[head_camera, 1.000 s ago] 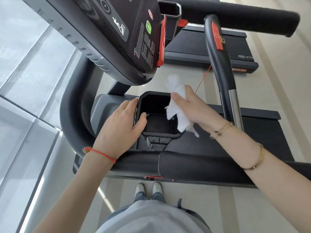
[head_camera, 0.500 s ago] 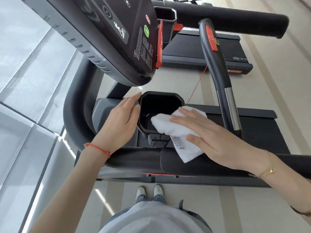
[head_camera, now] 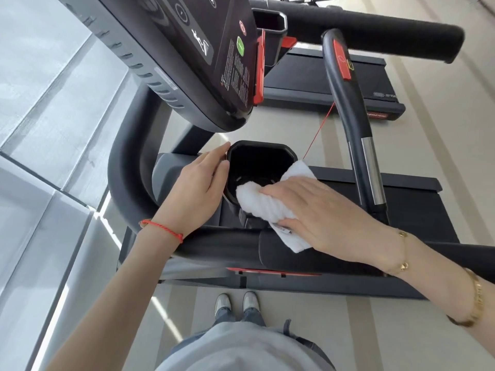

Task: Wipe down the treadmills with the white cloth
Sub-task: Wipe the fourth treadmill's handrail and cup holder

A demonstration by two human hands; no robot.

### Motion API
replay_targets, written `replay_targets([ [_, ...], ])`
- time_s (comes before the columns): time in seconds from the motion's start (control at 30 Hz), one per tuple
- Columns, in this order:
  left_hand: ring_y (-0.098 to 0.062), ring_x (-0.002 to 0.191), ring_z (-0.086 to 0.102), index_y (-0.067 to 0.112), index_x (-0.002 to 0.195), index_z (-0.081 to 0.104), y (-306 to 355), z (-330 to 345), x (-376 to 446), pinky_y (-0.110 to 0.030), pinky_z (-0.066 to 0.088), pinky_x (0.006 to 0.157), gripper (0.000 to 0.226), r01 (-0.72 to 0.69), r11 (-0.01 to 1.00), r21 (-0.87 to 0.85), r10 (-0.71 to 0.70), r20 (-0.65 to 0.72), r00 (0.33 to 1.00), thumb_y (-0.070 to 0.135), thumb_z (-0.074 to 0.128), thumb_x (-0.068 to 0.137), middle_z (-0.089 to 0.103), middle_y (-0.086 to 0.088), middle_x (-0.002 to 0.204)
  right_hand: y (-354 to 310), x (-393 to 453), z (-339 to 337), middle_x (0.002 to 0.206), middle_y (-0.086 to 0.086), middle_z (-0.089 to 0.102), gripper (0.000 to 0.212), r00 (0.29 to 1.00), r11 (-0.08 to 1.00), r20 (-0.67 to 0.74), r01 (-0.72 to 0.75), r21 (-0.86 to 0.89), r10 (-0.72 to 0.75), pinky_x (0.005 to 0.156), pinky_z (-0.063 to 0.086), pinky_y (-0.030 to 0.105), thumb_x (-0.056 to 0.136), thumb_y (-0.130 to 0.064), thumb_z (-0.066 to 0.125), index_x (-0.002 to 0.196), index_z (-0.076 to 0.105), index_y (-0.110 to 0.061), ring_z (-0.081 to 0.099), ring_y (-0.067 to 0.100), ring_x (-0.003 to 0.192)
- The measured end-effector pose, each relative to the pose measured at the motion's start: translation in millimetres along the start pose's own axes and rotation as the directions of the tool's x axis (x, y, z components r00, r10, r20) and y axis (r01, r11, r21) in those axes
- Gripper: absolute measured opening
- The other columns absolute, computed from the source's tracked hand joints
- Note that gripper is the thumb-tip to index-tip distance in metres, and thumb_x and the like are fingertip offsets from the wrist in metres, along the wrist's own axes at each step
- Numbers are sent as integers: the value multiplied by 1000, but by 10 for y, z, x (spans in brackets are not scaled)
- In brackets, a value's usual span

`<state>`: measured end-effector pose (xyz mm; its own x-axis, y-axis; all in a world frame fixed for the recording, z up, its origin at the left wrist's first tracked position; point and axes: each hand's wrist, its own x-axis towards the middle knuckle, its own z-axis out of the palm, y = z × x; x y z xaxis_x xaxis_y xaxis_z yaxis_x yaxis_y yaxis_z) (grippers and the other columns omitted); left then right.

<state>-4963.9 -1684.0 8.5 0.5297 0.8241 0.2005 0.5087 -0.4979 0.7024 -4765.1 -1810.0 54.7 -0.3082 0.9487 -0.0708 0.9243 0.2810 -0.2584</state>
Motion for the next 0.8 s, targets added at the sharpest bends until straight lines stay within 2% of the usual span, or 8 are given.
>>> replay_targets([
  [0.1,-4,114,43,13,145,45,-10,9,-10,9,19,89,42,-22,1000,4,22,-8,1000,22,39,104,61,-5,127,81,-15,-34,119,-1,54,47,999,998,32,23,-51,-22,105,23,20,95,-38,46,136,44,-16,44,18,114],
  [0.23,-2,116,42,12,143,47,-3,20,-1,10,18,89,41,-18,1000,-12,18,-22,1000,21,38,104,58,2,125,-143,326,51,96,-2,55,44,998,967,21,-46,-250,52,91,32,32,96,-50,29,113,51,-15,47,19,88],
  [0.33,4,107,44,11,141,49,6,17,0,9,20,88,39,-21,999,-29,20,-35,999,18,38,104,53,9,117,-244,533,124,83,-3,50,34,992,981,2,-124,-148,126,83,35,37,99,-50,33,92,39,-17,44,20,77],
  [0.47,16,103,38,14,140,50,6,21,1,9,21,87,39,-42,999,-20,41,-41,998,18,38,104,53,14,115,-190,379,112,83,-3,52,35,995,991,-86,-58,-121,48,81,33,34,98,-48,37,92,45,-15,47,20,79],
  [0.57,17,104,36,15,142,48,-4,22,-4,9,20,88,39,-49,999,-5,49,-32,998,20,38,104,52,14,115,21,127,45,93,-1,56,38,997,998,-81,0,-56,-5,87,37,29,93,-44,45,109,56,-12,49,19,90],
  [0.63,15,100,36,14,143,47,-3,30,-11,10,19,86,40,-47,999,4,47,-27,999,21,38,104,53,12,111,113,42,21,98,0,57,39,996,998,-85,25,-53,-30,92,36,26,92,-41,49,116,56,-11,50,20,96],
  [0.73,2,105,43,12,143,46,4,40,-7,10,18,87,40,-51,999,12,51,-33,998,19,39,104,52,11,114,32,235,35,79,-4,52,36,996,995,-91,-9,-102,0,82,34,29,95,-48,44,97,55,-13,46,19,80],
  [0.8,-1,111,43,11,142,47,12,42,-1,10,18,87,40,-55,998,17,56,-41,998,18,39,104,50,11,116,-110,472,54,64,-8,39,39,997,990,-64,-60,-131,52,71,24,32,98,-51,37,81,43,-16,39,18,68],
])
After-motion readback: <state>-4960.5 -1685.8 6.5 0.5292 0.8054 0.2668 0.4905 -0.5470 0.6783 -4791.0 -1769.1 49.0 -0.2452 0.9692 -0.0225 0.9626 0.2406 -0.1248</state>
